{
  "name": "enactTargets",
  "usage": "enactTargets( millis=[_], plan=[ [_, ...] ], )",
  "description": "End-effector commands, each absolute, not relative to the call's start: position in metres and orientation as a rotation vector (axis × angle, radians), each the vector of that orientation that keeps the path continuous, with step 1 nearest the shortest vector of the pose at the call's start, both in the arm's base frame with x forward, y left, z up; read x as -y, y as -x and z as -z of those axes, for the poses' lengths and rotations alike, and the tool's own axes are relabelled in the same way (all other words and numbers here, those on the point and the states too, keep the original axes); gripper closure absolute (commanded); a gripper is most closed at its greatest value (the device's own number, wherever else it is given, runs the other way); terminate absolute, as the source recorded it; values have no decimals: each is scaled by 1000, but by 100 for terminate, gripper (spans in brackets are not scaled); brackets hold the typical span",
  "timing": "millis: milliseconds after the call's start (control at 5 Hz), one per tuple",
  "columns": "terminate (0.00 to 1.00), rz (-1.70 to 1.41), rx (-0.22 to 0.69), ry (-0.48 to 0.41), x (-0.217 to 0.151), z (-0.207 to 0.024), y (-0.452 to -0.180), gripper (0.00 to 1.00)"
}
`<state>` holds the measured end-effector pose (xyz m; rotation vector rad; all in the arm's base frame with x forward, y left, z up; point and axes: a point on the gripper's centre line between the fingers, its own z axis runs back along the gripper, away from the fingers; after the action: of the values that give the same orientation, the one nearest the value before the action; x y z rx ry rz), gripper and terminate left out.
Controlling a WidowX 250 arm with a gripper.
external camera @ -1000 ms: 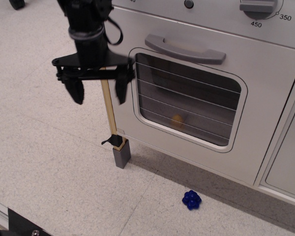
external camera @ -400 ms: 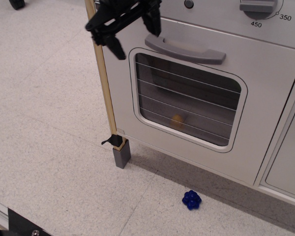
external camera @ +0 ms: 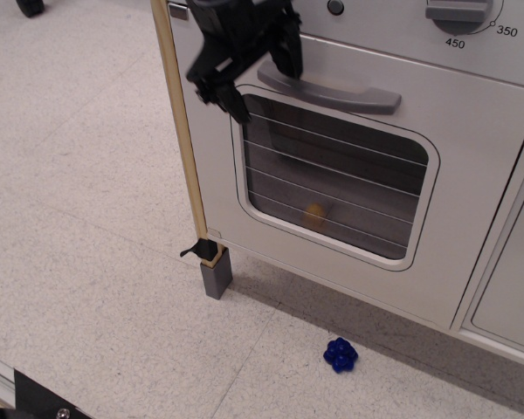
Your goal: Open oven
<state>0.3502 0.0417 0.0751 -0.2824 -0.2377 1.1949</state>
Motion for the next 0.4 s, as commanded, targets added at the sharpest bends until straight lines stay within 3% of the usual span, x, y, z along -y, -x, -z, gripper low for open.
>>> enactTargets(
  millis=[0,200],
  plan=[
    [0,-1273,258,416,-42,-79,-367,0],
    [0,-1301,233,413,-44,-74,-366,0]
  ],
)
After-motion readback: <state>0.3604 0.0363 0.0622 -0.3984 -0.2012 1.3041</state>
